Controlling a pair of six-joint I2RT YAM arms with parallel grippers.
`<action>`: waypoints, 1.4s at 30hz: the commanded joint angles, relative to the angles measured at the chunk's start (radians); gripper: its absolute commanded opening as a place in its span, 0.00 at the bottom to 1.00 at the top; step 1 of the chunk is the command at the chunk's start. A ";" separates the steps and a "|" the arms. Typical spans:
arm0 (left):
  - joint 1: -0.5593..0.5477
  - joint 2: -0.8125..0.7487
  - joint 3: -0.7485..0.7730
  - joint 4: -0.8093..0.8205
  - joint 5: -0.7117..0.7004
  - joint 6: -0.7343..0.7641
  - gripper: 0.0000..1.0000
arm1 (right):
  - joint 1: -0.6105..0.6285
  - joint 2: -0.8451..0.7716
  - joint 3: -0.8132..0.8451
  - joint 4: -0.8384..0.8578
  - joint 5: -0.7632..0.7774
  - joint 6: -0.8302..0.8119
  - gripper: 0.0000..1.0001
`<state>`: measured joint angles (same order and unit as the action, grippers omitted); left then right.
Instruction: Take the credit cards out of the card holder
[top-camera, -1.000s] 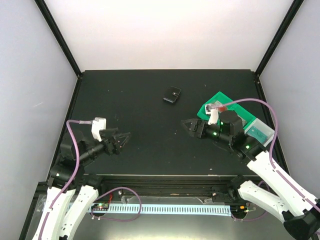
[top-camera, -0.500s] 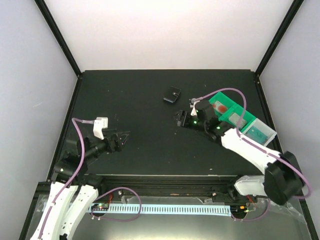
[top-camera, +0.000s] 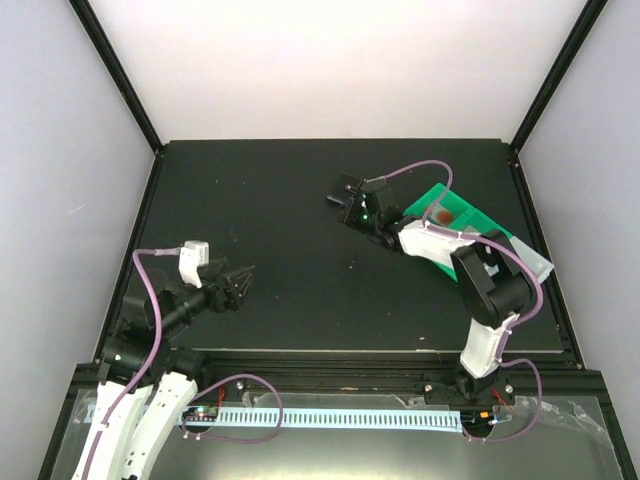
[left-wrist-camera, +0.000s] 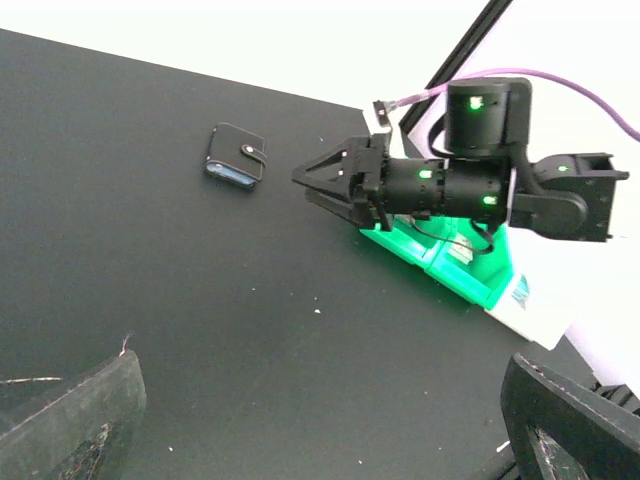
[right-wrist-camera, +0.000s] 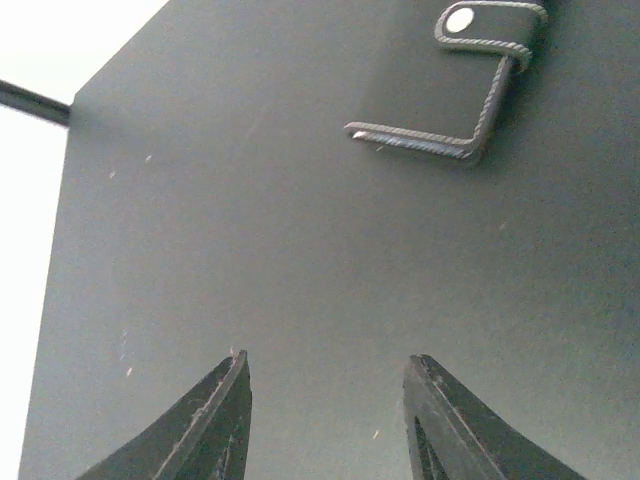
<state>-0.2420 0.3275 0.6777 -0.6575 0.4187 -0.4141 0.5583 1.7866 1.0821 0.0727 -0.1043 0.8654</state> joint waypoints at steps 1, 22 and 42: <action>0.007 -0.012 -0.014 0.027 -0.002 0.017 0.99 | -0.021 0.095 0.072 0.065 0.077 0.049 0.42; 0.007 0.005 -0.020 0.038 0.033 0.021 0.99 | -0.069 0.399 0.307 0.029 0.117 0.146 0.45; 0.007 0.015 -0.021 0.036 0.016 0.017 0.99 | -0.097 0.459 0.296 0.176 0.057 0.225 0.21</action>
<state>-0.2420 0.3359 0.6579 -0.6384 0.4385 -0.4103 0.4648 2.2242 1.3766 0.1909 -0.0399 1.0626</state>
